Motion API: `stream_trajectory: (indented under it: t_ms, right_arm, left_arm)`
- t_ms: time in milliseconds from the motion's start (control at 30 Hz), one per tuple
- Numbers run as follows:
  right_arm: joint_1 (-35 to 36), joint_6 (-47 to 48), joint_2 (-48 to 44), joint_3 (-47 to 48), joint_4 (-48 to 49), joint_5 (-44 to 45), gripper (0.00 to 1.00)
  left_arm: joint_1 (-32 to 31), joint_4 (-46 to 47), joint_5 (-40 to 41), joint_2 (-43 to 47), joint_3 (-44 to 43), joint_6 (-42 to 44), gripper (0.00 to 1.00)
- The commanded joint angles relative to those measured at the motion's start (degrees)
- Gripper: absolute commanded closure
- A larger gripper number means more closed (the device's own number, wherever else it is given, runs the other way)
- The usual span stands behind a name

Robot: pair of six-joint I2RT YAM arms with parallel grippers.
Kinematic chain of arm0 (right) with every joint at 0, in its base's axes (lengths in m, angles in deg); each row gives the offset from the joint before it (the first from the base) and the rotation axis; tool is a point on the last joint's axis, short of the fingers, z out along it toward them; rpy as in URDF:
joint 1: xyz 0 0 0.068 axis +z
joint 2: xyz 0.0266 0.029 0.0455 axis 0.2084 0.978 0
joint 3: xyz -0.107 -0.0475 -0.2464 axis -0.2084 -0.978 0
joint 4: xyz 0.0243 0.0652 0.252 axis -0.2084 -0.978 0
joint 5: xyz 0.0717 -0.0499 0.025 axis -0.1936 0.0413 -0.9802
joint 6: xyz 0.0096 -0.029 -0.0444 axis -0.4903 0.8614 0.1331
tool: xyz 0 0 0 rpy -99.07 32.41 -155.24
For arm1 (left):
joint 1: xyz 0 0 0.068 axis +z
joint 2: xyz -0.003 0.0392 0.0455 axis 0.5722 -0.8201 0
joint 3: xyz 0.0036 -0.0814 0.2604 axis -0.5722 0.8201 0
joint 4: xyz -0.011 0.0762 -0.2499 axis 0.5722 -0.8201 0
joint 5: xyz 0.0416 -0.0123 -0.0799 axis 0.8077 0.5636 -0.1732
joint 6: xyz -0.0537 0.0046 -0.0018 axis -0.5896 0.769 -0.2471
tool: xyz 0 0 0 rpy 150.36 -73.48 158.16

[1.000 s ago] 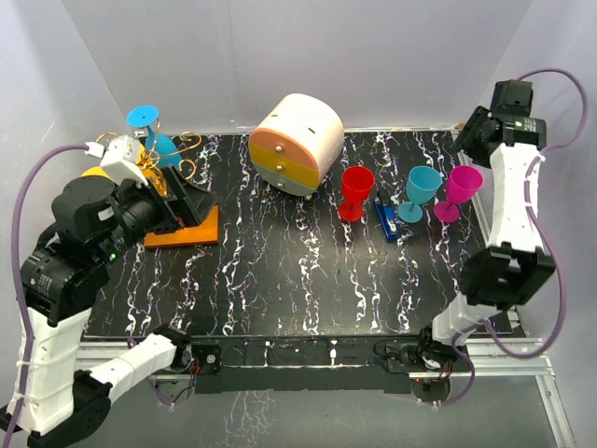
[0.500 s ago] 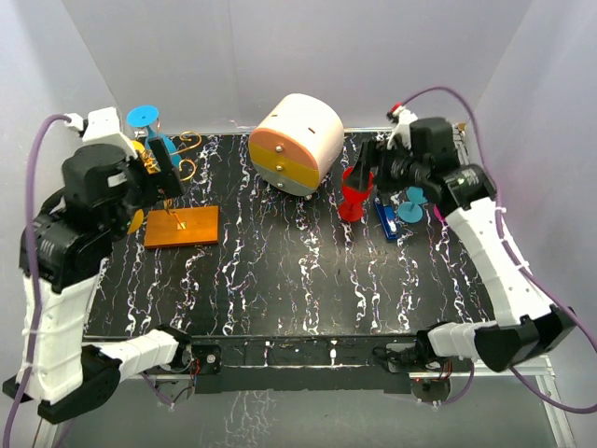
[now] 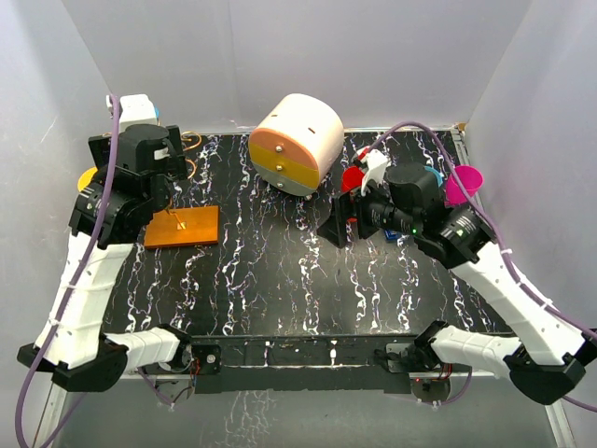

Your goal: Take the wine glass off the wine glass rack

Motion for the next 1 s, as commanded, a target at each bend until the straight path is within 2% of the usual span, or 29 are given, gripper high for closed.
stream_trajectory:
  t_ms: [0,67,133,233,300,467,733,967]
  right_arm:
    - [4.17,3.21,-3.83,-0.8,3.66,8.95,0.02]
    - [5.64,3.66,-5.24,-2.27,4.15,10.79,0.02]
    - [6.97,4.07,-6.4,-3.42,4.57,12.04,0.02]
    - [8.6,4.6,-7.78,-4.33,4.76,13.94,0.02]
    - [9.74,4.97,-8.54,-4.9,4.93,15.47,0.02]
    - [11.92,5.67,-9.92,-5.86,5.23,17.88,0.02]
    - [13.26,5.63,-11.62,-7.35,6.38,17.44,0.02]
    - [14.29,5.71,-12.92,-8.39,6.46,18.5,0.02]
  left_arm:
    - [2.02,7.27,5.47,-0.34,-0.54,5.77,0.01]
    - [4.77,9.37,3.07,-1.44,-1.24,7.48,0.01]
    - [10.21,9.95,-1.31,-3.31,-2.99,8.03,0.01]
    - [18.91,9.36,-9.28,-6.68,-6.36,7.19,0.01]
    - [22.06,7.81,-12.4,-8.6,-9.44,5.55,0.01]
    - [26.09,6.72,-14.27,-6.86,-9.81,0.76,0.01]
    - [31.6,-1.05,-16.52,-3.95,-5.75,-4.71,0.01]
    - [35.36,-0.41,-21.8,-1.8,-1.19,-6.37,0.01]
